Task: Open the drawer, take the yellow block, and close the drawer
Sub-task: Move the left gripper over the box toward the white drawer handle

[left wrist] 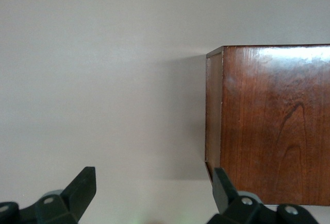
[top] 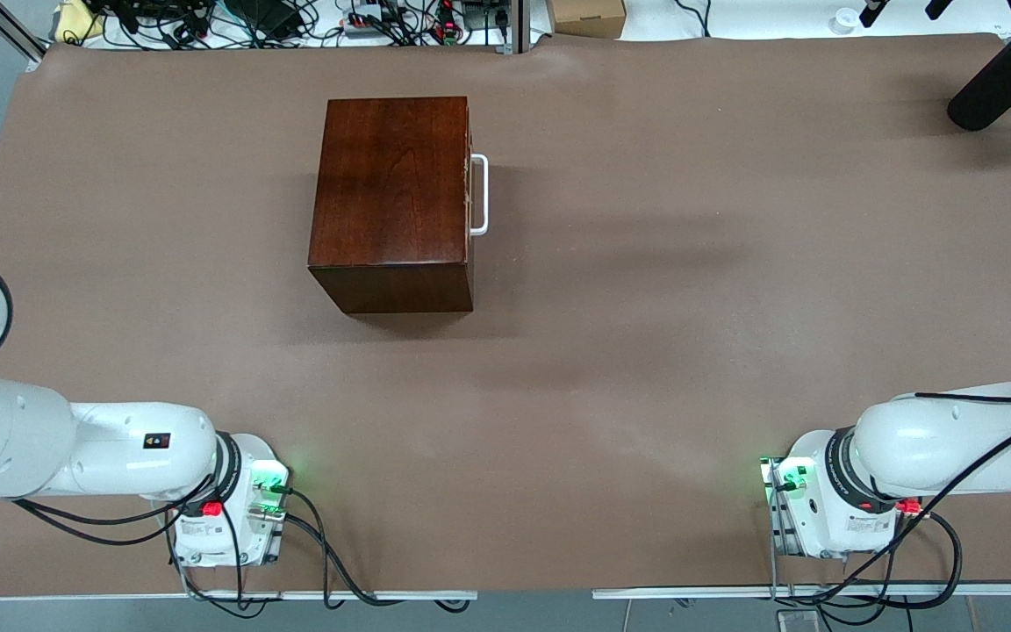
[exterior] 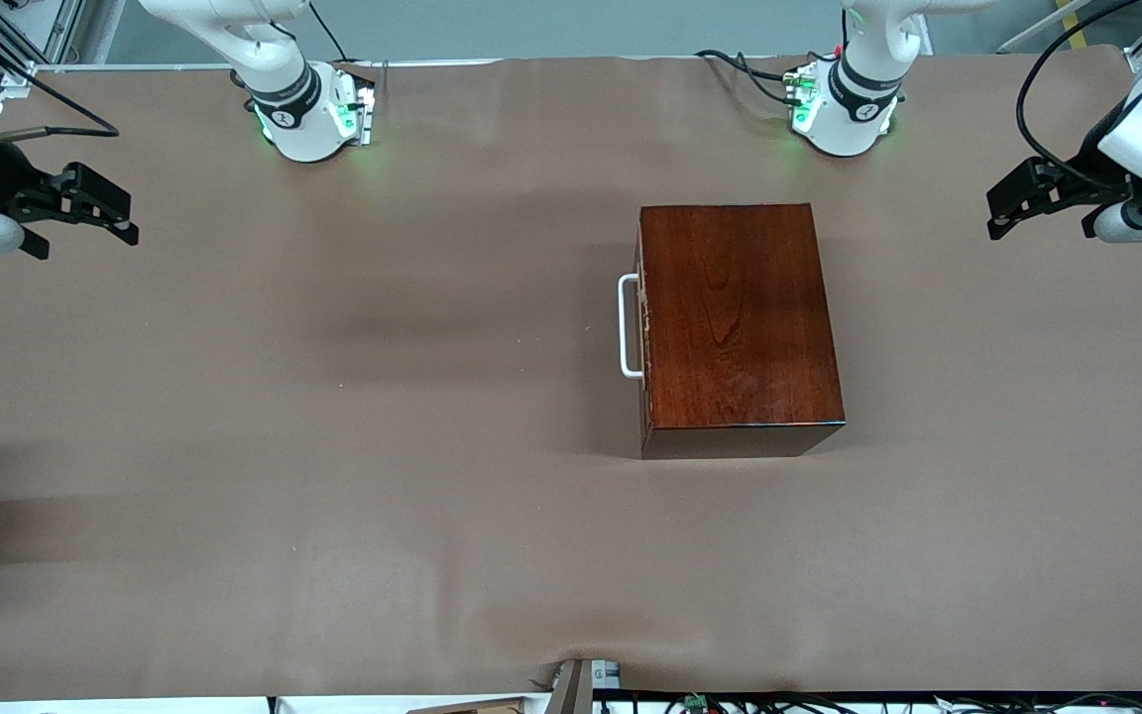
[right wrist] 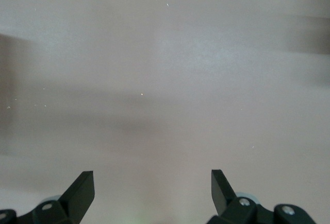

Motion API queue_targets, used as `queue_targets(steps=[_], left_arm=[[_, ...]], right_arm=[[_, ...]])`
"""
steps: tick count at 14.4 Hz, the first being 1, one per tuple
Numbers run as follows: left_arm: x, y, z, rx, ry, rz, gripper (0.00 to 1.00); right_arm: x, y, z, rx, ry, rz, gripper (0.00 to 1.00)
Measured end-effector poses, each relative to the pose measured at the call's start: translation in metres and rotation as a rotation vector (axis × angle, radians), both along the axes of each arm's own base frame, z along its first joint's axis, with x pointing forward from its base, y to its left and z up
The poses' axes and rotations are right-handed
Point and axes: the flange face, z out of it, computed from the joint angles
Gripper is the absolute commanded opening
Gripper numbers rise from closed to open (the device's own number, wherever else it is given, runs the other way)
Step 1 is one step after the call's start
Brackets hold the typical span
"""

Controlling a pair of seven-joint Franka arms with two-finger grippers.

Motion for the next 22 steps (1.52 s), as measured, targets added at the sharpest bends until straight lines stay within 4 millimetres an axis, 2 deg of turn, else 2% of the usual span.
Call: queue_targets(steps=[10,14,16,18,22], left_arm=[[0.001,0.007,0.000,0.000,0.001,0.014,1.00],[0.001,-0.003,-0.002,-0.001,0.005,-0.004,1.00],[0.003,-0.023,-0.004,-0.003,0.006,-0.041,1.00],[0.007,-0.053,-0.011,-0.005,0.018,-0.069,1.00],[0.006,-0.137,-0.044,-0.009,0.073,-0.060,1.00]], right_arm=[[0.000,0.000,0.000,0.000,0.000,0.000,1.00],[0.000,0.000,0.000,0.000,0.000,0.000,1.00],[0.000,0.000,0.000,0.000,0.000,0.000,1.00],[0.000,0.000,0.000,0.000,0.000,0.000,1.00],[0.000,0.000,0.000,0.000,0.001,0.000,1.00]])
